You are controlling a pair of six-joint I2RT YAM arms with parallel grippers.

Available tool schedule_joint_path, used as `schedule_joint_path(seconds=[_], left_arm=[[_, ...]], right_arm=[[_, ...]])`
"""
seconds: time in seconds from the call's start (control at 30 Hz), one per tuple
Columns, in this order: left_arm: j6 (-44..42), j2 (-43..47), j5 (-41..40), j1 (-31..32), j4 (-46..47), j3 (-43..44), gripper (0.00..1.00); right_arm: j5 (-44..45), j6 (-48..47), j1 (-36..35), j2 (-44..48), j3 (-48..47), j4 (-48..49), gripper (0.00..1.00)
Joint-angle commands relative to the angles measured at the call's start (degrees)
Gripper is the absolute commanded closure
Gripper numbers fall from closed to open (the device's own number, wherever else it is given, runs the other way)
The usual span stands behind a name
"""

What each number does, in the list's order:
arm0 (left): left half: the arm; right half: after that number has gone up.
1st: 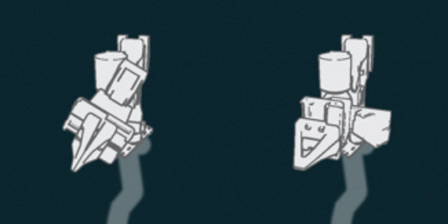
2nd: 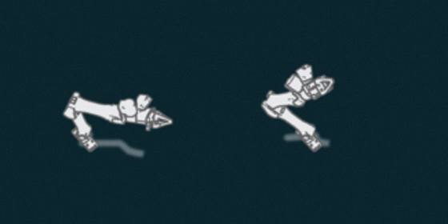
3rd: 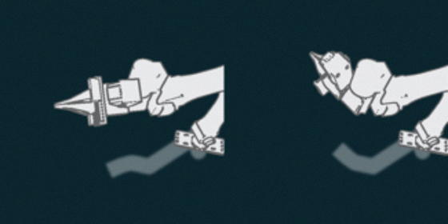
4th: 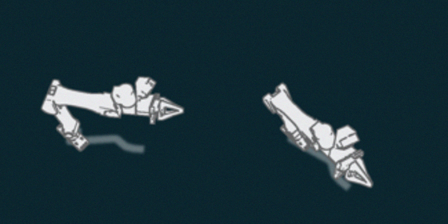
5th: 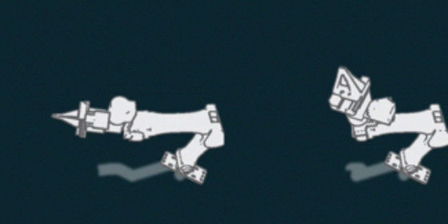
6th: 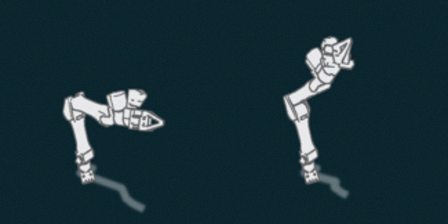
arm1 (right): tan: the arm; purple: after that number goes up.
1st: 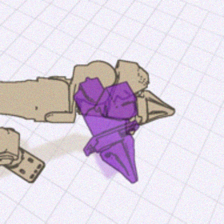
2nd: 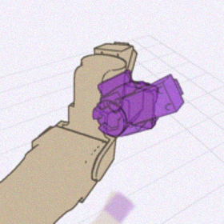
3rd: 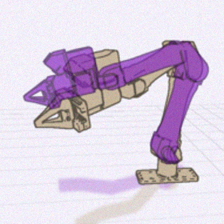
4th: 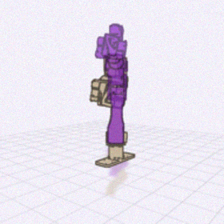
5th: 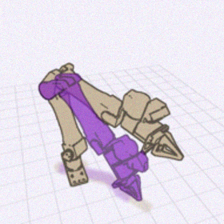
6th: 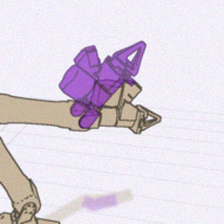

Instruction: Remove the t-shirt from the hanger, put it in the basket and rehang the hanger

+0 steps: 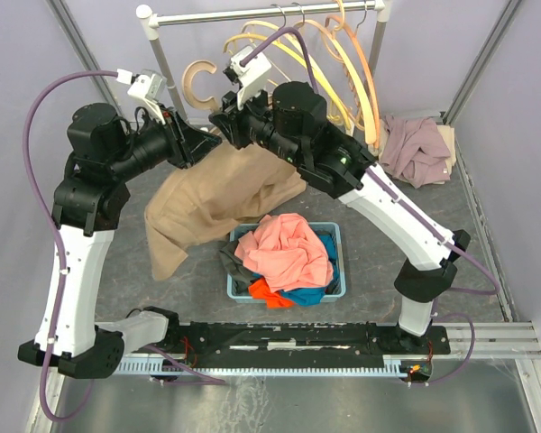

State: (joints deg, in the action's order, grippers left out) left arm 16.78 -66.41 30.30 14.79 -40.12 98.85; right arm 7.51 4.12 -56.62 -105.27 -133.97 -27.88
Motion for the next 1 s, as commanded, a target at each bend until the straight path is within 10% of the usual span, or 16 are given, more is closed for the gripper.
schedule_joint_path(seconds=[0.0, 0.27, 0.57, 0.97], left_arm=[[2.30, 0.01, 1.12, 0.38, 2.94, 2.19, 0.66], [2.47, 0.39, 0.73, 0.48, 2.85, 2.18, 0.70], [2.81, 0.75, 0.12, 0.42, 1.71, 3.81, 0.46], [0.67, 2.51, -3.39, 0.42, -3.79, 4.99, 0.53]], right_arm=[[-1.32, 0.27, -0.99, 2.97, -0.26, 4.59, 0.99], [-0.19, 0.29, -1.04, 3.40, -0.05, 4.76, 0.99], [3.10, -0.76, -1.06, 4.68, 2.00, 4.89, 0.99], [4.88, -0.69, -0.90, 6.12, 3.61, 4.84, 0.99]])
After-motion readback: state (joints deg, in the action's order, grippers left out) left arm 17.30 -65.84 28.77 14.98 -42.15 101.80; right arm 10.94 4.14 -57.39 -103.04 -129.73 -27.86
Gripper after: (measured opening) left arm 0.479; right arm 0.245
